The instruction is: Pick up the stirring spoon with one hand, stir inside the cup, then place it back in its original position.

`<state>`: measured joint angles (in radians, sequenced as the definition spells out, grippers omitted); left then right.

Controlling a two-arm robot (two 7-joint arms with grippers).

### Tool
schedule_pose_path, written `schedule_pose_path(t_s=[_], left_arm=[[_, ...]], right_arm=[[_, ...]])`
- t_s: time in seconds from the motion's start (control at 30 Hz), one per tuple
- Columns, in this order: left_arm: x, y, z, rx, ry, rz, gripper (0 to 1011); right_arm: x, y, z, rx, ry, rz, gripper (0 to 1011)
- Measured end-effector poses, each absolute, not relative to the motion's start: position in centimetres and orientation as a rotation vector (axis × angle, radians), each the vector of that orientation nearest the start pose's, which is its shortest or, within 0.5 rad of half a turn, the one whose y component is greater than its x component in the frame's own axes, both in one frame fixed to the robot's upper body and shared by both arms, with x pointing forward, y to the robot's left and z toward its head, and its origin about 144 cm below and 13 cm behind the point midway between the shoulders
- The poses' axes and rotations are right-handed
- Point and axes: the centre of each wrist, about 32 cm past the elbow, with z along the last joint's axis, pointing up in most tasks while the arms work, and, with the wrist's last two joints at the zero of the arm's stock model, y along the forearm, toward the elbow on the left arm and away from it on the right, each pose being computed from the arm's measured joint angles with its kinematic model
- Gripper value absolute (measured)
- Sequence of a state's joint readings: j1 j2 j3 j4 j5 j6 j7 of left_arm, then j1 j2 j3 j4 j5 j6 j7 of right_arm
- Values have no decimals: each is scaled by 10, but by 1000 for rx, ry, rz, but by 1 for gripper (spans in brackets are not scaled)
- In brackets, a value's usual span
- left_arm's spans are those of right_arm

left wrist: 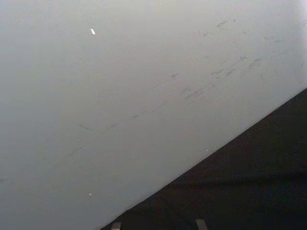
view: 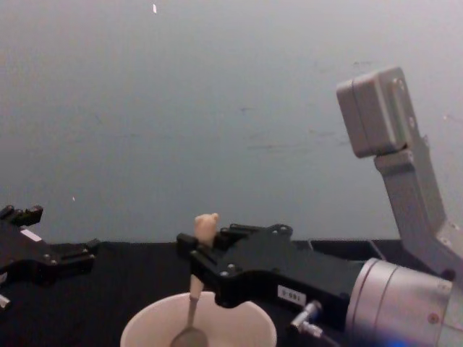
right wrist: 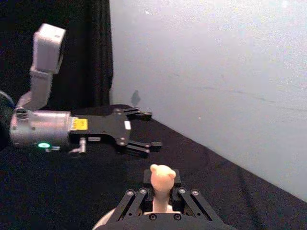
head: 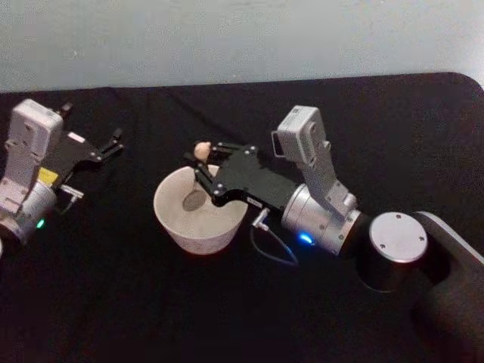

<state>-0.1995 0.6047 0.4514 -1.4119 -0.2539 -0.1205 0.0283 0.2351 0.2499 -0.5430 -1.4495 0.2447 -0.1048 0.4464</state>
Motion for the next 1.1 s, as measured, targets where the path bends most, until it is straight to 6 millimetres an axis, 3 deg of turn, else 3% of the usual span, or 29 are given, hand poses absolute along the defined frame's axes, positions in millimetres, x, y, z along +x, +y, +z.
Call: schedule_pose_path(t_s=[0.67, 1.1], left_arm=[[489, 310, 1140, 304, -285, 1248, 1001], [489, 310, 1140, 304, -285, 1248, 1001]], right_arm=[[488, -162, 1155, -11, -123, -651, 197], [485, -175, 1187, 84, -138, -651, 197]])
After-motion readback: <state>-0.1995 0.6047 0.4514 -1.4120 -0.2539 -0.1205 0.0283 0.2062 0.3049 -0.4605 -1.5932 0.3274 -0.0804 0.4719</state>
